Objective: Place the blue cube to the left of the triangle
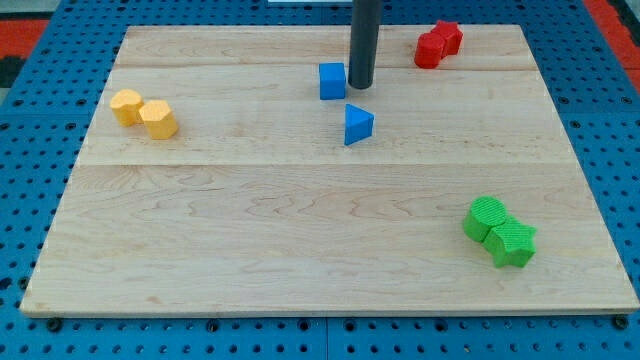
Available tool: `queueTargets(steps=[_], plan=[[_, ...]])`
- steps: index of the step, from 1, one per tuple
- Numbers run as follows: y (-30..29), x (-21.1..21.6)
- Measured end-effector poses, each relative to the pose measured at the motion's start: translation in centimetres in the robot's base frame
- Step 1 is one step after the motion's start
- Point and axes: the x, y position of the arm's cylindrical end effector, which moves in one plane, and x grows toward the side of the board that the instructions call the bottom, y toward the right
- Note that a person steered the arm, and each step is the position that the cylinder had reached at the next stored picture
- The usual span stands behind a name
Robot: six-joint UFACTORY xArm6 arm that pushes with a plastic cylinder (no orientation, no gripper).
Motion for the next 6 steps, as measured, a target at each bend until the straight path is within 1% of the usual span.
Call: queueTargets(steps=[1, 2, 3, 4, 5, 6], plan=[[-0.9, -3.5], [-3.4, -6.1], [-4.9, -0.4], [-4.7, 4.3], [-4.8, 1.8], [2.6, 2.0]])
